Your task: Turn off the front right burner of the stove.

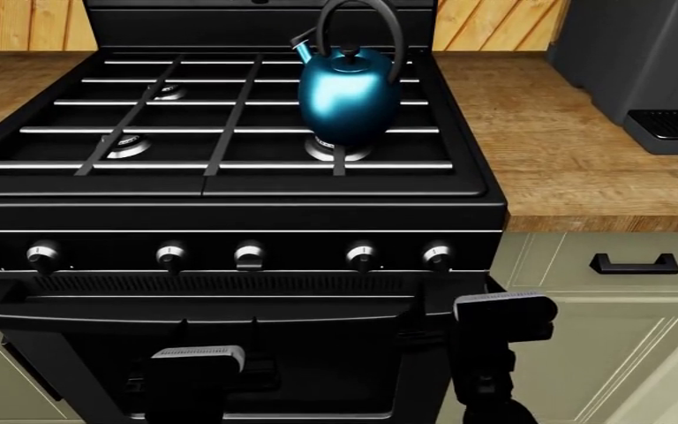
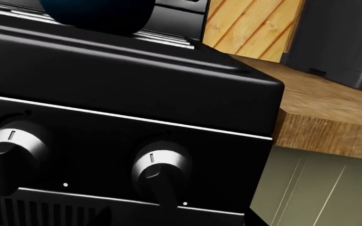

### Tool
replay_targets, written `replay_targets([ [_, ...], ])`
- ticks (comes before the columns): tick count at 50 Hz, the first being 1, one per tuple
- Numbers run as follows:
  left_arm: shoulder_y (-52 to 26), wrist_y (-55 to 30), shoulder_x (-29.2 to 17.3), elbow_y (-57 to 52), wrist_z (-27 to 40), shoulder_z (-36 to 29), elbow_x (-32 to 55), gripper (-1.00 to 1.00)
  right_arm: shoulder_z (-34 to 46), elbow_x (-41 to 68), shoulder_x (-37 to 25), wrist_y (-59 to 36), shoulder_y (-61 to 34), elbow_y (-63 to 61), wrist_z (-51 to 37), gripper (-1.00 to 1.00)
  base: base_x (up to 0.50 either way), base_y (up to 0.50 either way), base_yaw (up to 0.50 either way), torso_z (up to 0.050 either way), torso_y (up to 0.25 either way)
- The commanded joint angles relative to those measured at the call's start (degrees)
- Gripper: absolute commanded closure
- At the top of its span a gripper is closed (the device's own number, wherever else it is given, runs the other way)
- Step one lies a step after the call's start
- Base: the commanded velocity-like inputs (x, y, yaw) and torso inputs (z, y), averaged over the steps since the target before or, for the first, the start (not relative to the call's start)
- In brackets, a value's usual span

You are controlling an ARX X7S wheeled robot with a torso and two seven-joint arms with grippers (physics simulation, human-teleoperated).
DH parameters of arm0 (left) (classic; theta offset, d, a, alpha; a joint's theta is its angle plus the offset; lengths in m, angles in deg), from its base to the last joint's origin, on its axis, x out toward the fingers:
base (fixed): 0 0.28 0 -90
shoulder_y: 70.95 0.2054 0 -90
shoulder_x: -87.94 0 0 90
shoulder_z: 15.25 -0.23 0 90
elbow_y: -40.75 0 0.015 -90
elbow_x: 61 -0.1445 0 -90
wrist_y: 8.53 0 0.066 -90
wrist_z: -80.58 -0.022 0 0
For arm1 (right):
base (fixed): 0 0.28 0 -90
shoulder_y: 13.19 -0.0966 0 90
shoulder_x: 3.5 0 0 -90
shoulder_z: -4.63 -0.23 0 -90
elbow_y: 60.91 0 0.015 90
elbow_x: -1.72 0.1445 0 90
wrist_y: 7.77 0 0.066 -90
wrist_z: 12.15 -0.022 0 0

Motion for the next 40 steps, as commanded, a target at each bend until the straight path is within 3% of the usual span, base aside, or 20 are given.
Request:
replay_targets([
  [1, 0.00, 0.00, -0.31, -0.32, 0.39, -0.24, 0.59, -1.00, 0.05, 0.15, -0.53, -1.21, -1.75, -0.28, -0.28, -1.00, 0.00, 0.00, 0.00, 0.000, 0.000],
  [40, -0.39, 0.46, -1.24, 0.24, 1.32, -1.53, 1.53, -1.00, 8.82, -9.84, -3.00, -7.82, -10.26, 7.83, -1.89, -1.00, 0.00, 0.00, 0.00, 0.000, 0.000],
])
